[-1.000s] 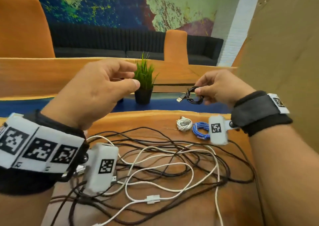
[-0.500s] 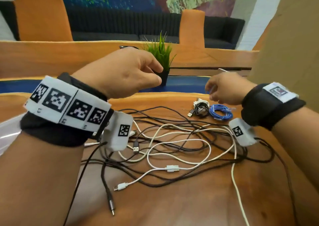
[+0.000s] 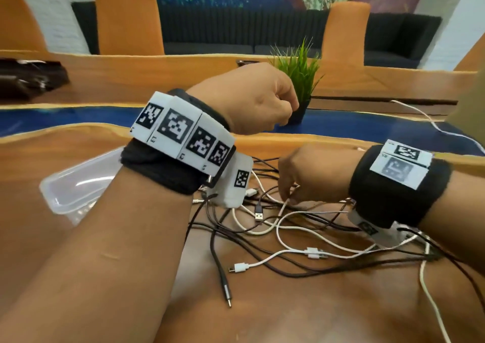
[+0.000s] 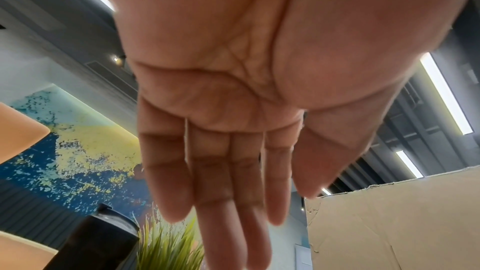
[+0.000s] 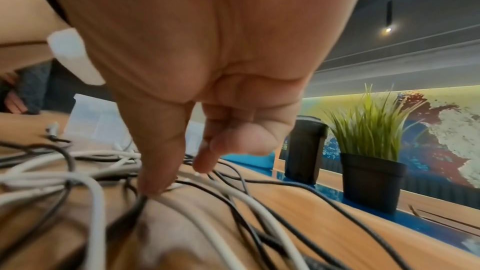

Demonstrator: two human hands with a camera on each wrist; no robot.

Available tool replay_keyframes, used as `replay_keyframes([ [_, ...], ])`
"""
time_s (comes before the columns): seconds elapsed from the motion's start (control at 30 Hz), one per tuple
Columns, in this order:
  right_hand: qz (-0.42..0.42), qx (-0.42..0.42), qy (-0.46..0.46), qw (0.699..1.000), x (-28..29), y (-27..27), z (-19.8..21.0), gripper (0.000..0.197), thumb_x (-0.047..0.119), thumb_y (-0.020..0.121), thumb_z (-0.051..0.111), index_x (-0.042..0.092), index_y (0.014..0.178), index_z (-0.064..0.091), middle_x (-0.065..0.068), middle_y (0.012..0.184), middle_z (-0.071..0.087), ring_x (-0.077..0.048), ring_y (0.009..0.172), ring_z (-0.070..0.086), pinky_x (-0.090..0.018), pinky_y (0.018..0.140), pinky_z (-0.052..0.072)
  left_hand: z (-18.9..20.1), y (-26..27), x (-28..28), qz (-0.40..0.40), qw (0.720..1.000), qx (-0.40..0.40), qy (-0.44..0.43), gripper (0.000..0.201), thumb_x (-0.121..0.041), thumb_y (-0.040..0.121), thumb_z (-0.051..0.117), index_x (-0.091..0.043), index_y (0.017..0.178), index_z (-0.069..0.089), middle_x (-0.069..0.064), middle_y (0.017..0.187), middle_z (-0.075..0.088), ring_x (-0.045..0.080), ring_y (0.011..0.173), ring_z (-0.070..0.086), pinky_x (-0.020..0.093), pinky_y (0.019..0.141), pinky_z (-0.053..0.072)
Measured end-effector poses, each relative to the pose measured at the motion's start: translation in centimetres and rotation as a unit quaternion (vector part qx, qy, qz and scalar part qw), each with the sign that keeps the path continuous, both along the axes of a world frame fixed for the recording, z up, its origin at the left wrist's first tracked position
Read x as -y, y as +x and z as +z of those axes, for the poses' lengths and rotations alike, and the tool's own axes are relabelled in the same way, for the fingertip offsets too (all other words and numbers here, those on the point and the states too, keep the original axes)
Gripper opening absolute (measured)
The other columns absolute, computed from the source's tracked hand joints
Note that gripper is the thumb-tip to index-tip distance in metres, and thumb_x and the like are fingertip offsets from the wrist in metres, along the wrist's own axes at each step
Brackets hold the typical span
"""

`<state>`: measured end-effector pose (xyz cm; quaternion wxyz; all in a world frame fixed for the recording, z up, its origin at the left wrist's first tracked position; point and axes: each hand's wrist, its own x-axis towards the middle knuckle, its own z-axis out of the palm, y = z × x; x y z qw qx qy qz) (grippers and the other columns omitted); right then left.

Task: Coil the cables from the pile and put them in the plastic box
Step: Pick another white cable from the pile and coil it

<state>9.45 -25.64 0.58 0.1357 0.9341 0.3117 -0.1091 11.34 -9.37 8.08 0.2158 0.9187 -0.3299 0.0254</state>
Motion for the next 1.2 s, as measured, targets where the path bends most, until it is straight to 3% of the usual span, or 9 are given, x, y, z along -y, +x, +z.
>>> replay_keyframes([
  [0.13, -0.019, 0.037, 0.122, 0.992, 1.4, 0.7, 2.1, 0.014, 0.030, 0.090, 0.067, 0.034, 0.102, 0.074, 0.014, 0.105, 0.064, -0.008, 0.097, 0.059, -0.030, 0.085, 0.049, -0.4, 0.0, 0.2, -0.012, 0.999, -0.025, 0.036, 0.023, -0.031, 0.097, 0.053, -0.024, 0.108, 0.071, -0.012, 0.090, 0.069, 0.007, 0.087, 0.066, 0.037, 0.085, 0.055],
  [0.27, -0.083, 0.072, 0.355, 0.928, 4.5, 2.0, 6.4, 0.011, 0.022, 0.088, 0.070, 0.033, 0.088, 0.073, 0.014, 0.083, 0.068, -0.001, 0.080, 0.060, -0.019, 0.072, 0.046, -0.9, 0.9, 0.0, -0.034, 0.996, -0.075, 0.021, 0.030, -0.039, 0.098, 0.053, -0.018, 0.105, 0.073, -0.004, 0.093, 0.074, 0.013, 0.092, 0.068, 0.042, 0.091, 0.053],
  [0.4, -0.107, 0.099, 0.557, 0.817, 6.8, 3.3, 8.0, 0.006, 0.004, 0.090, 0.064, 0.005, 0.090, 0.070, -0.011, 0.080, 0.070, -0.015, 0.070, 0.063, -0.025, 0.067, 0.053, -1.6, 2.4, -0.8, -0.060, 0.968, -0.134, -0.203, 0.022, -0.011, 0.101, 0.049, -0.011, 0.107, 0.069, 0.000, 0.080, 0.071, 0.015, 0.083, 0.071, 0.033, 0.088, 0.056],
  [0.53, -0.168, 0.062, 0.669, 0.721, 7.9, 3.8, 7.0, 0.013, 0.001, 0.094, 0.057, 0.007, 0.086, 0.065, -0.014, 0.079, 0.068, -0.019, 0.071, 0.064, -0.039, 0.071, 0.056, -1.7, 2.7, -1.3, -0.039, 0.899, -0.170, -0.401, 0.026, -0.009, 0.104, 0.041, 0.000, 0.111, 0.065, 0.003, 0.071, 0.060, 0.024, 0.080, 0.059, 0.037, 0.076, 0.043],
  [0.63, -0.175, 0.116, 0.620, 0.756, 7.4, 3.5, 6.9, 0.007, 0.012, 0.090, 0.067, 0.013, 0.097, 0.066, -0.007, 0.089, 0.071, -0.017, 0.083, 0.066, -0.048, 0.084, 0.056, -2.2, 2.6, -0.5, -0.015, 0.883, -0.160, -0.441, 0.026, -0.010, 0.105, 0.041, 0.000, 0.108, 0.065, 0.001, 0.069, 0.059, 0.023, 0.072, 0.057, 0.044, 0.078, 0.042],
  [0.73, -0.129, 0.156, 0.496, 0.844, 5.2, 2.3, 7.7, 0.039, 0.031, 0.080, 0.076, 0.031, 0.115, 0.060, 0.010, 0.101, 0.067, -0.005, 0.095, 0.063, -0.031, 0.086, 0.054, -2.5, 2.2, 1.2, -0.021, 0.862, -0.174, -0.475, 0.024, -0.011, 0.105, 0.043, 0.001, 0.107, 0.063, -0.001, 0.068, 0.056, 0.013, 0.057, 0.050, 0.042, 0.074, 0.050],
  [0.8, -0.080, 0.157, 0.494, 0.851, 3.6, 1.6, 8.3, 0.025, 0.027, 0.086, 0.071, 0.026, 0.111, 0.065, 0.007, 0.094, 0.068, -0.005, 0.084, 0.064, -0.028, 0.075, 0.056, -2.6, 1.9, 2.0, -0.040, 0.847, -0.191, -0.495, 0.024, -0.012, 0.104, 0.043, 0.004, 0.109, 0.060, -0.001, 0.069, 0.055, 0.010, 0.055, 0.046, 0.032, 0.067, 0.050],
  [1.0, -0.043, 0.167, 0.614, 0.770, 3.4, 1.1, 8.8, 0.011, 0.012, 0.089, 0.067, 0.013, 0.096, 0.075, -0.001, 0.084, 0.072, -0.009, 0.079, 0.065, -0.018, 0.069, 0.053, -2.4, 2.0, 1.2, -0.096, 0.812, -0.266, -0.511, 0.025, -0.012, 0.103, 0.045, -0.005, 0.119, 0.064, 0.002, 0.079, 0.062, 0.016, 0.074, 0.060, 0.035, 0.076, 0.051],
  [1.2, -0.057, 0.059, 0.751, 0.655, 3.9, 0.8, 9.3, 0.016, 0.008, 0.087, 0.064, -0.001, 0.097, 0.072, -0.008, 0.072, 0.065, -0.002, 0.054, 0.054, -0.014, 0.048, 0.041, -2.2, 1.7, 1.1, -0.147, 0.797, -0.292, -0.508, 0.021, -0.019, 0.100, 0.048, -0.010, 0.100, 0.066, 0.008, 0.088, 0.068, 0.027, 0.095, 0.066, 0.038, 0.084, 0.054],
])
